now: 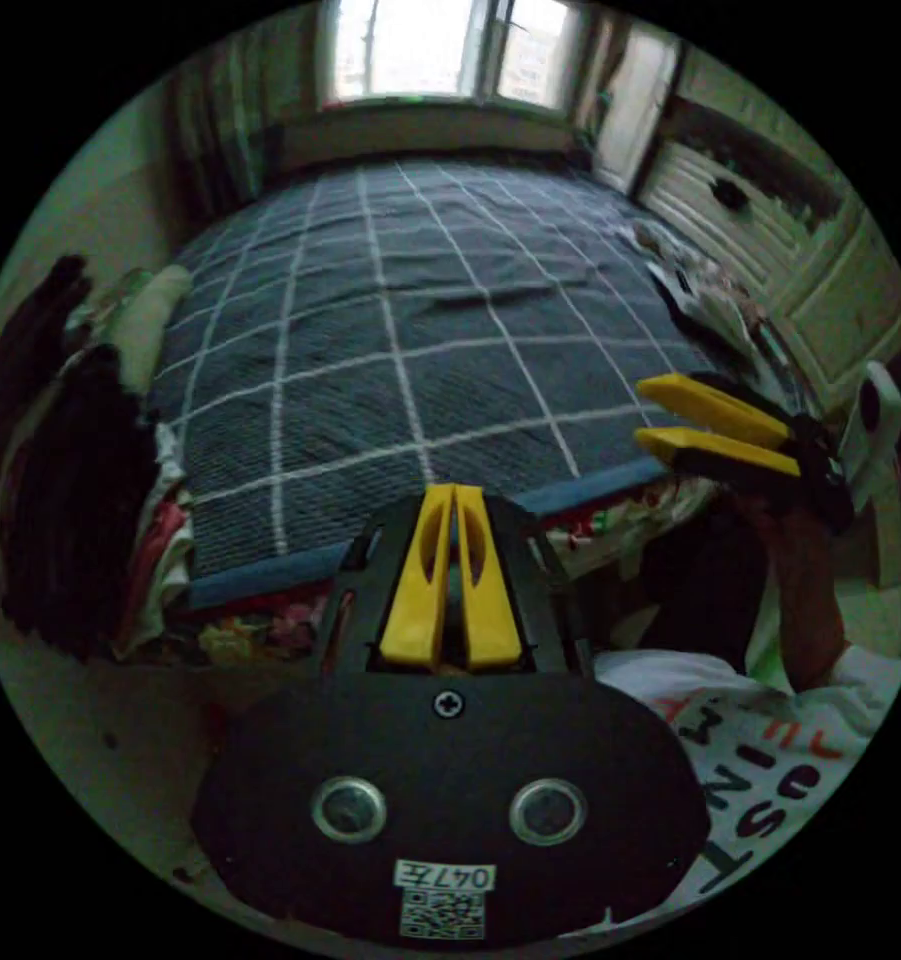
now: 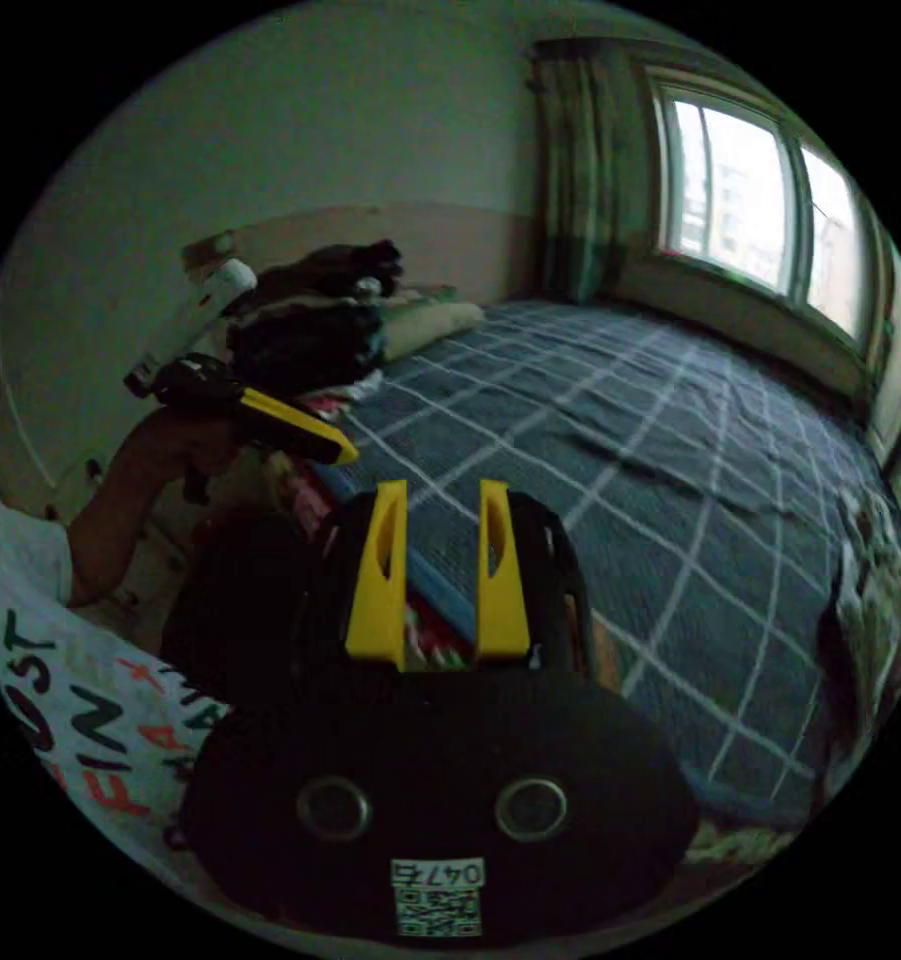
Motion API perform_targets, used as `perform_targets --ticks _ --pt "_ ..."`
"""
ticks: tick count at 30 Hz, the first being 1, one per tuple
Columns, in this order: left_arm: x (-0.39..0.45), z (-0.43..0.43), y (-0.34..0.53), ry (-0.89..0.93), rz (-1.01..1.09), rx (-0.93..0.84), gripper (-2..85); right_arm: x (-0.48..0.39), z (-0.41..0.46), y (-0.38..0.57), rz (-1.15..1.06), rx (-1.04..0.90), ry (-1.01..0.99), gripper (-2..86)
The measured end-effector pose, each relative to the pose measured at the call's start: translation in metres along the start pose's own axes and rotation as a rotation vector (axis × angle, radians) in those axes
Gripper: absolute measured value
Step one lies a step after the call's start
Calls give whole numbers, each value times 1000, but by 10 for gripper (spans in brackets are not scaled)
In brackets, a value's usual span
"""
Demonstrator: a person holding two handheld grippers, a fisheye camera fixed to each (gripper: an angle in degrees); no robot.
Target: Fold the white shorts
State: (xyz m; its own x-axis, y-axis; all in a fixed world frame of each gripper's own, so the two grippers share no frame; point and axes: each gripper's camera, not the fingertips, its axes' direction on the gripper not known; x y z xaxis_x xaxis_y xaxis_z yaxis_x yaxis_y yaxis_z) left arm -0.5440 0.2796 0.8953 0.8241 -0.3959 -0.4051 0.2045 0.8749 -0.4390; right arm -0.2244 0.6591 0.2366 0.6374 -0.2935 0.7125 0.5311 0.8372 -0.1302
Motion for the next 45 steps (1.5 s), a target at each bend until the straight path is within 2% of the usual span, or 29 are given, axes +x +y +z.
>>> perform_targets --ticks 2,8,10,12,15,18,21,25,27,29,32,35,39,43,45 --pt "33 30 -11 32 43 -53 -8 37 -45 51 43 -47 69 53" --pt "110 93 -33 166 107 -16 -10 137 -176 175 126 -95 214 -8" --pt "137 122 -43 168 153 -57 -10 160 -209 206 155 -57 202 -10" --pt "161 137 -54 170 189 -69 -9 188 -256 248 221 46 89 -7" --pt "203 147 -75 164 234 -18 -8 216 -315 298 262 139 7 11" --pt "247 163 -93 130 310 2 -1 239 -371 337 299 173 87 29" --pt "275 187 -107 218 330 63 3 263 -424 370 326 194 142 40" --pt "297 241 -139 450 296 86 -1 302 -483 405 352 177 290 57" --pt "308 267 -152 501 291 94 -4 346 -519 429 419 173 410 73" --pt "318 296 -162 487 262 82 -6 389 -540 443 456 150 487 80" --pt "330 350 -174 410 164 -40 -9 474 -570 461 477 118 655 82" --pt "335 382 -183 442 182 -104 -10 571 -604 469 497 147 789 85" --pt "335 412 -192 517 176 -113 -9 703 -619 460 534 -28 856 86" --pt "340 434 -202 547 206 -126 -4 767 -625 455 598 -102 921 68" --pt "342 437 -205 533 228 -103 8 790 -624 453 623 -129 801 26"
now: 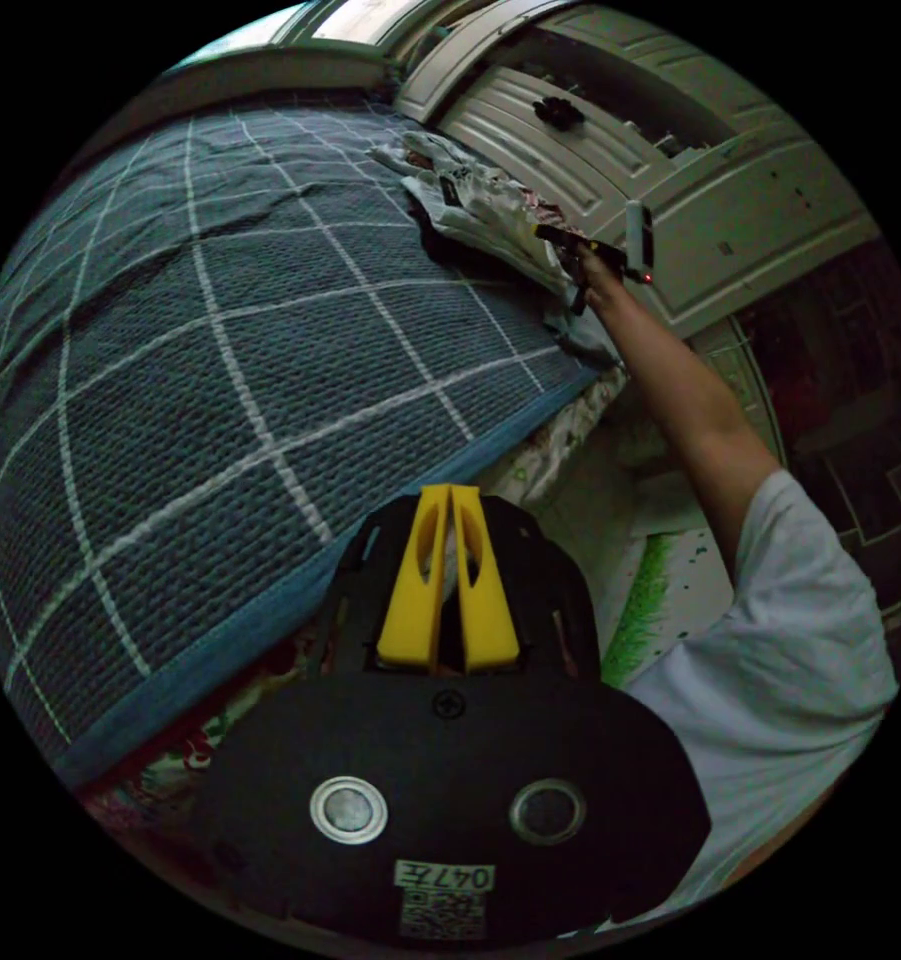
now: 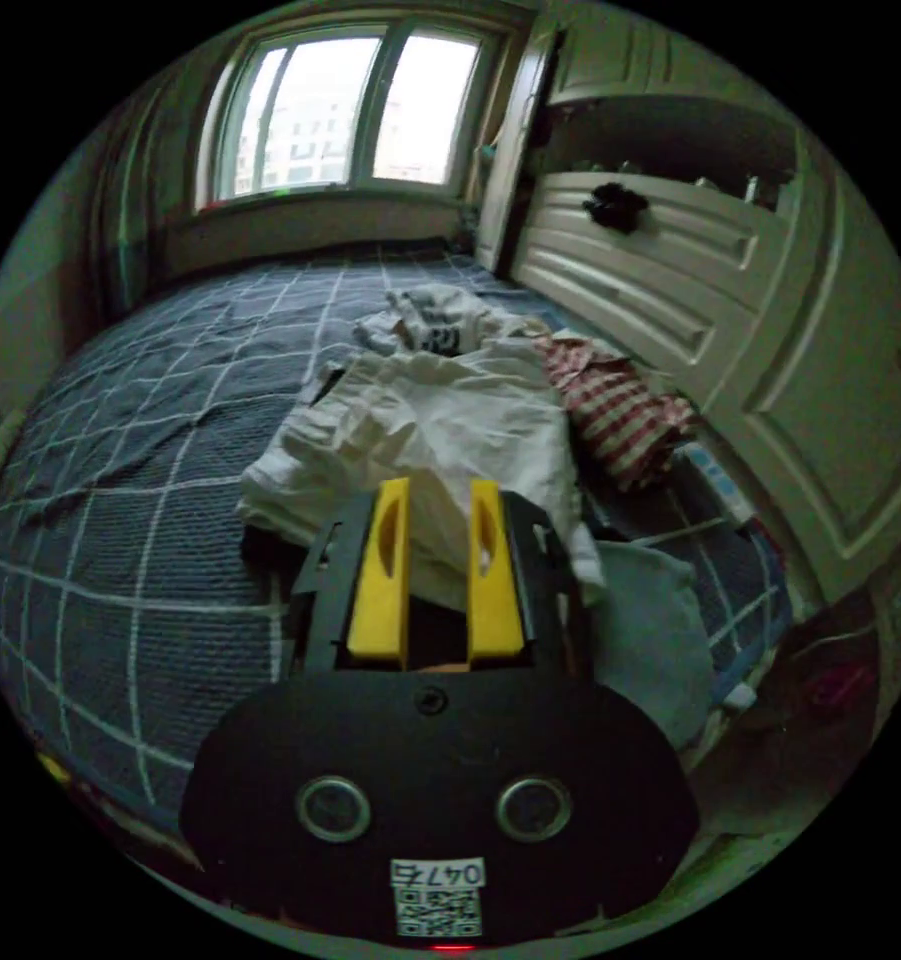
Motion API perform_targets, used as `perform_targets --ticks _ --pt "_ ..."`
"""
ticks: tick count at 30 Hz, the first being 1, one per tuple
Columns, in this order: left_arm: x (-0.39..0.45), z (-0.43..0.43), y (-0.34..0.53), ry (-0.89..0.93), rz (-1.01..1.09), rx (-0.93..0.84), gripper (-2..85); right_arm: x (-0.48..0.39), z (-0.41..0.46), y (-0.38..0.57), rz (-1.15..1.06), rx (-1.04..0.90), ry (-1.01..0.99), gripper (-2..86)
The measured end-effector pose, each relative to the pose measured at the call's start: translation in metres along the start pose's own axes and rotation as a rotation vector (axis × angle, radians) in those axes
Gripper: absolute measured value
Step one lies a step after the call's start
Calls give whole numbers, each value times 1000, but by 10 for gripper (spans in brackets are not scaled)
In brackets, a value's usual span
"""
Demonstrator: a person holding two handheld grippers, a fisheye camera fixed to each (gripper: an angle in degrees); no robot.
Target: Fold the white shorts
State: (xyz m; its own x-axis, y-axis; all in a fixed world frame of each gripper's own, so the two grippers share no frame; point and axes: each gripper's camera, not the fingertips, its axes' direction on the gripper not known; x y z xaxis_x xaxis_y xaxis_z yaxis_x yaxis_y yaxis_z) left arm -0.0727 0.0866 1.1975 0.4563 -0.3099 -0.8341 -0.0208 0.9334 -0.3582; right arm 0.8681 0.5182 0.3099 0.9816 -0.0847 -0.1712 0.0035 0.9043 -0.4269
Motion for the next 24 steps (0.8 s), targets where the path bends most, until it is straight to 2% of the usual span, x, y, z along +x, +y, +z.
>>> perform_targets --ticks 2,4,7,9,11,14,15,16,19,22,24 --pt "0 3 -4 -26 23 23 37 -2 -5 0 16 -23 -130 5" --pt "-3 4 -11 -41 52 49 78 -18 -35 14 10 80 -196 -3" --pt "-13 -6 -28 -39 86 117 105 -61 -107 58 -64 209 -475 -6" --pt "-22 -19 -45 -15 88 182 117 -116 -158 105 -219 203 -632 -7" --pt "-35 -24 -64 98 82 141 138 -161 -186 145 -335 164 -712 -7" --pt "-61 -5 -72 278 -9 -30 125 -225 -220 204 -470 105 -751 -7" --pt "-68 7 -62 290 -28 -82 47 -244 -233 221 -491 107 -748 -6" --pt "-69 13 -48 247 29 -94 4 -252 -240 228 -497 109 -751 -6" --pt "-68 -12 -13 147 129 1 -5 -292 -271 250 -563 111 -678 -4" --pt "-82 -65 14 18 134 116 -5 -324 -298 261 -651 105 -672 13" --pt "-91 -91 28 -93 126 139 -2 -338 -314 263 -655 115 -598 29"
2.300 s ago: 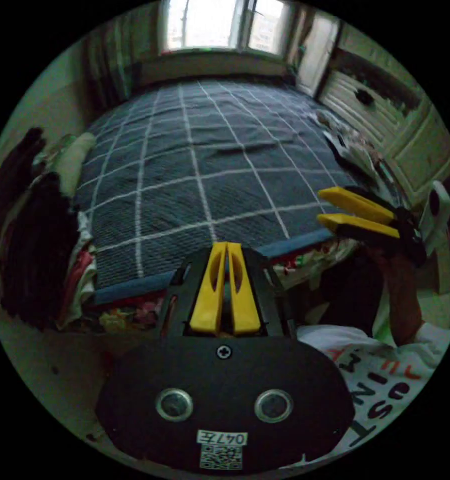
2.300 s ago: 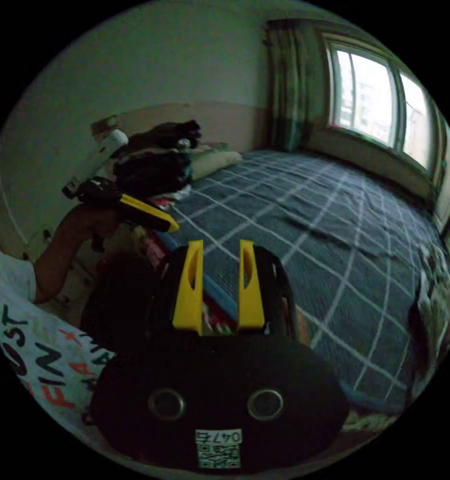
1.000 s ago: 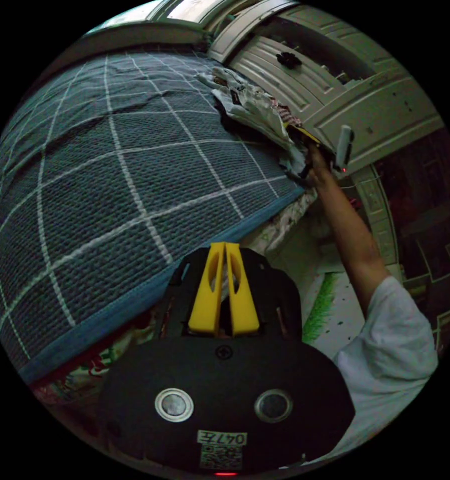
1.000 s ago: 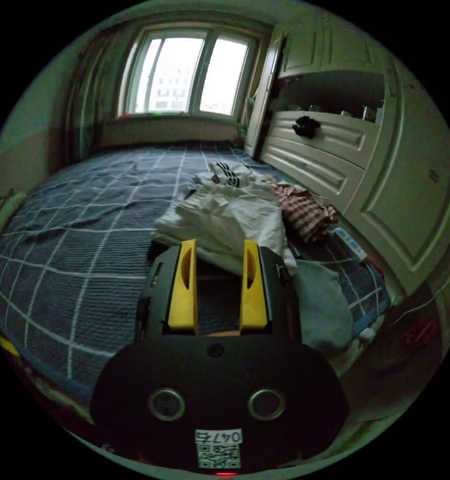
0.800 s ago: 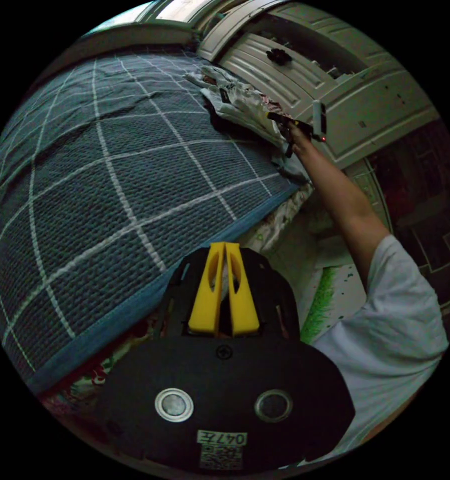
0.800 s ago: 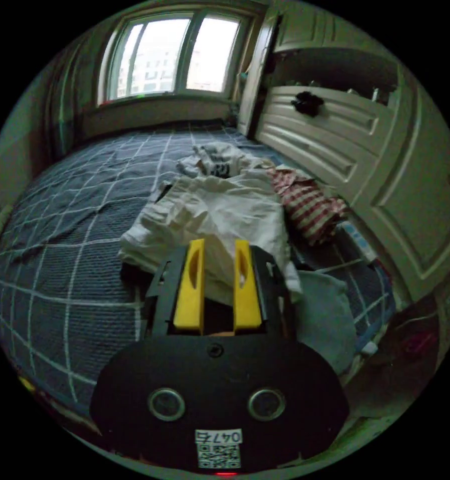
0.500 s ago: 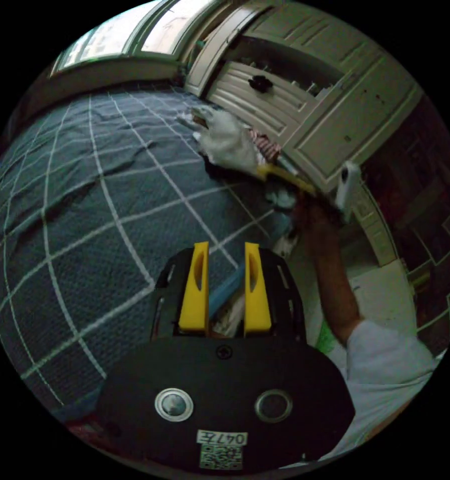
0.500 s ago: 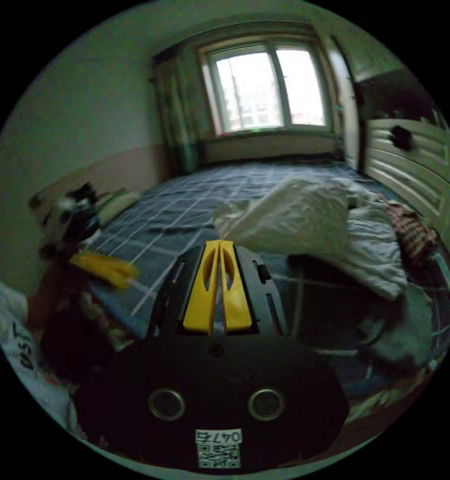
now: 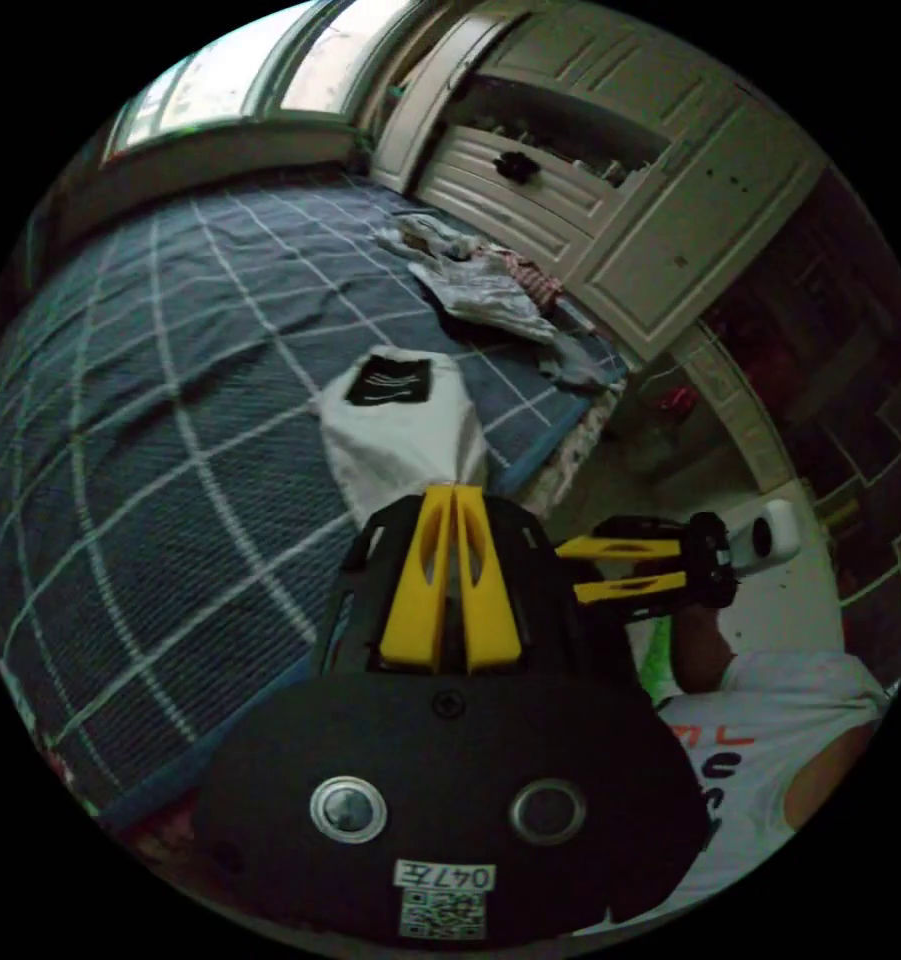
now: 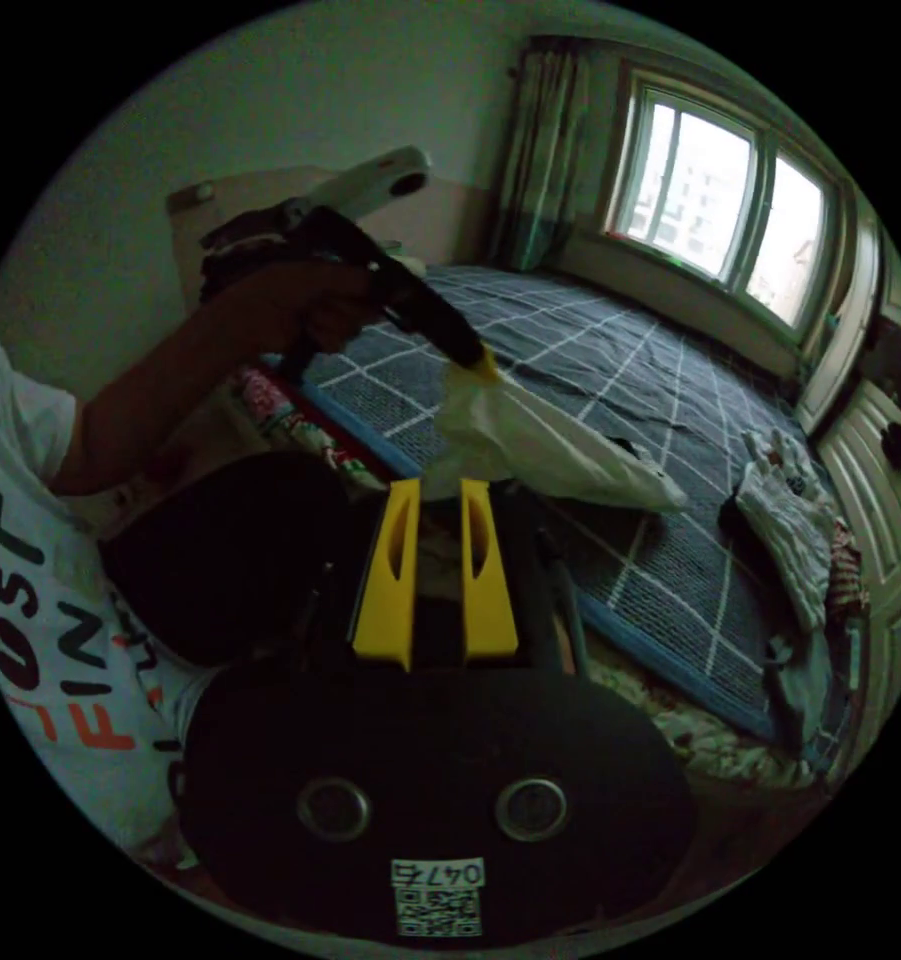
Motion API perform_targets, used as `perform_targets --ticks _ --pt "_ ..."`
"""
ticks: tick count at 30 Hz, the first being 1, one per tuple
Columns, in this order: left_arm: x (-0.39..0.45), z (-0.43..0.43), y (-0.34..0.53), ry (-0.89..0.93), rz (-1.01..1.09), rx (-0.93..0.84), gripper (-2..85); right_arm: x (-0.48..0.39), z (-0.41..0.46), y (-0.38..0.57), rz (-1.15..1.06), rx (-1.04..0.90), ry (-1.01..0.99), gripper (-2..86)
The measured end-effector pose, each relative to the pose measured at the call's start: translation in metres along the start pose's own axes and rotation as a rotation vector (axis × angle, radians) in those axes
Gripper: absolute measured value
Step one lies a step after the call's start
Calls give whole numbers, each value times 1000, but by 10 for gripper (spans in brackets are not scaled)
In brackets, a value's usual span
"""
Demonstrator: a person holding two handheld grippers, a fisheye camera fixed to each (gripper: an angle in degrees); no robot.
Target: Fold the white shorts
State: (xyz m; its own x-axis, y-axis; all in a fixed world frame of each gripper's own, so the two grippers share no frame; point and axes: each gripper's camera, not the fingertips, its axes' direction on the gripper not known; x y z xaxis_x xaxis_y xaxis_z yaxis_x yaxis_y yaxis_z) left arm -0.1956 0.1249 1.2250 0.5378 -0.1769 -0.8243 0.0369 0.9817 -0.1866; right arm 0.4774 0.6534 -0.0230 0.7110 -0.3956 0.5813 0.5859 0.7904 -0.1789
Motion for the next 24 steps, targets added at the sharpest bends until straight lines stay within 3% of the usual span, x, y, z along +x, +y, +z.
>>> perform_targets --ticks 2,5,6,8,14,18,22,24 --pt "-9 -17 13 -85 -7 1 8 -6 -3 -4 36 8 81 39" --pt "-23 -18 29 -94 -21 -56 142 -12 -1 -8 103 23 171 43" --pt "-29 -14 34 -67 -34 -85 222 -15 3 -12 112 18 192 43" --pt "-38 -8 41 -67 -48 -160 238 -20 13 -20 97 -12 212 43" --pt "-56 -16 42 -112 -67 -205 195 14 59 -60 141 -35 319 34" --pt "-92 -7 27 -270 -197 -305 158 79 108 -93 363 -39 211 29" --pt "-125 18 43 -188 -304 -381 154 99 155 -96 558 -34 66 18" --pt "-123 12 51 -285 -229 -351 58 84 189 -88 569 -58 103 9"
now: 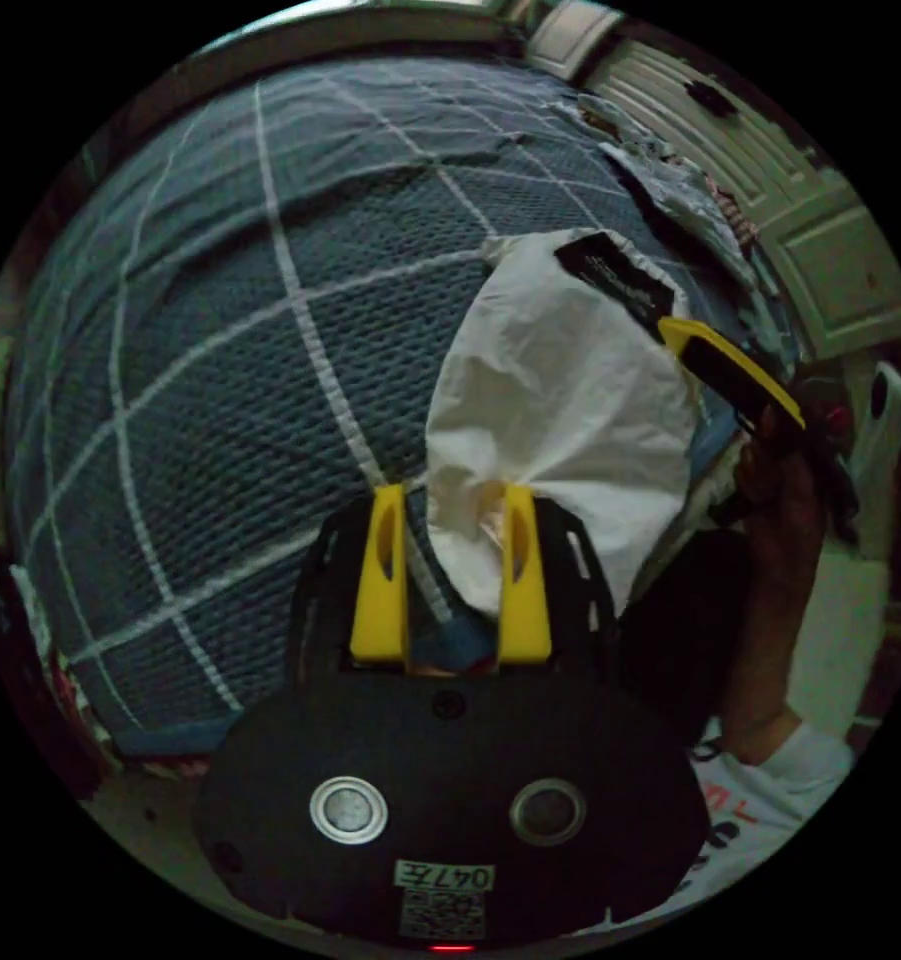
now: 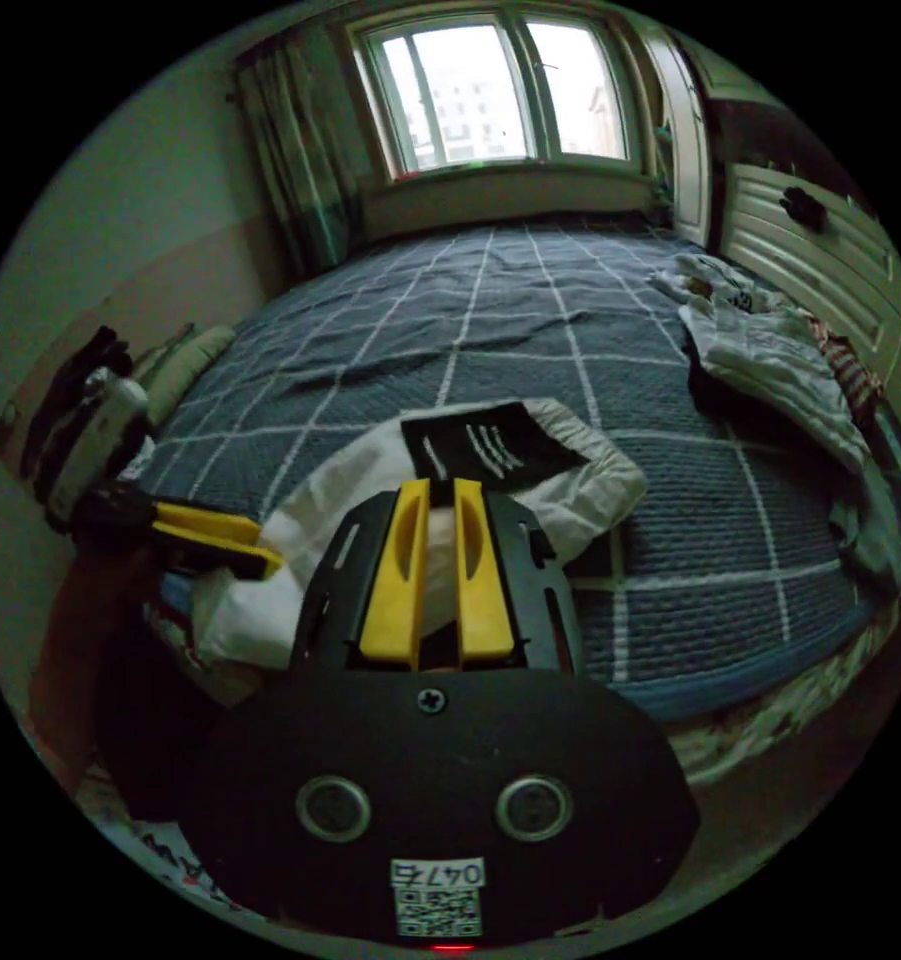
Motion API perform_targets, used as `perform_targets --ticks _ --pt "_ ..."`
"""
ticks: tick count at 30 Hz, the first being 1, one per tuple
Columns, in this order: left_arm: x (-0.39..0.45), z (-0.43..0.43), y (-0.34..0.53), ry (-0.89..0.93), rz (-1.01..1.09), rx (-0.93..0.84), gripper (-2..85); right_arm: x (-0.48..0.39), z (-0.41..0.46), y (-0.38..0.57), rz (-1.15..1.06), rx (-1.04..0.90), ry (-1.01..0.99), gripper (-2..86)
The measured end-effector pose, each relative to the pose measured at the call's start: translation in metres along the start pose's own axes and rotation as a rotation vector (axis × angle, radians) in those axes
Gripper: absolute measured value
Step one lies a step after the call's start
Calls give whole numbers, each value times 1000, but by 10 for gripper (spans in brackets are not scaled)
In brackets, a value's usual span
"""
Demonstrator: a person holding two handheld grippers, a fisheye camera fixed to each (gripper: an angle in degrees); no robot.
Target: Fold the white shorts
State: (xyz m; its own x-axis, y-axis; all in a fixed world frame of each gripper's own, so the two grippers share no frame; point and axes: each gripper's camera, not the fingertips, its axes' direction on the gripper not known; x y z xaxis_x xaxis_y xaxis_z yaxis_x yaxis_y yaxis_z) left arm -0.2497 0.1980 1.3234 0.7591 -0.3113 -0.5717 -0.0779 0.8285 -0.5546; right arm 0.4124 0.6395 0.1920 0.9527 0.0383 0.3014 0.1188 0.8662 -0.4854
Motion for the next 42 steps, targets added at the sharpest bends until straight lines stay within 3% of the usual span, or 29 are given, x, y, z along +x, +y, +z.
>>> perform_targets --ticks 2,6,10,16,18,21,24,26,32,37,42 --pt "3 -11 14 62 117 72 7 -11 11 -7 -28 -64 -6 10" --pt "-10 -44 61 198 206 189 -5 -39 4 -15 -95 24 197 12" --pt "-43 -77 117 375 263 296 -7 -55 0 -13 -93 62 202 23" --pt "-64 -101 177 241 491 132 -8 -95 20 -28 -167 47 190 60" --pt "-69 -100 185 284 529 127 -7 -119 32 -38 -221 25 169 64" --pt "-80 -88 189 430 491 123 -7 -150 30 -48 -292 138 181 67" --pt "-79 -102 203 372 535 167 -7 -178 33 -74 -372 214 168 83" --pt "-82 -111 210 345 543 222 -7 -196 52 -100 -454 94 113 97" --pt "-94 -119 227 397 496 163 -7 -232 157 -144 -594 -313 95 122" --pt "-106 -141 244 411 480 161 -7 -246 144 -138 -652 -254 38 72" --pt "-122 -163 260 438 409 194 -8 -276 108 -117 -736 -161 267 54"
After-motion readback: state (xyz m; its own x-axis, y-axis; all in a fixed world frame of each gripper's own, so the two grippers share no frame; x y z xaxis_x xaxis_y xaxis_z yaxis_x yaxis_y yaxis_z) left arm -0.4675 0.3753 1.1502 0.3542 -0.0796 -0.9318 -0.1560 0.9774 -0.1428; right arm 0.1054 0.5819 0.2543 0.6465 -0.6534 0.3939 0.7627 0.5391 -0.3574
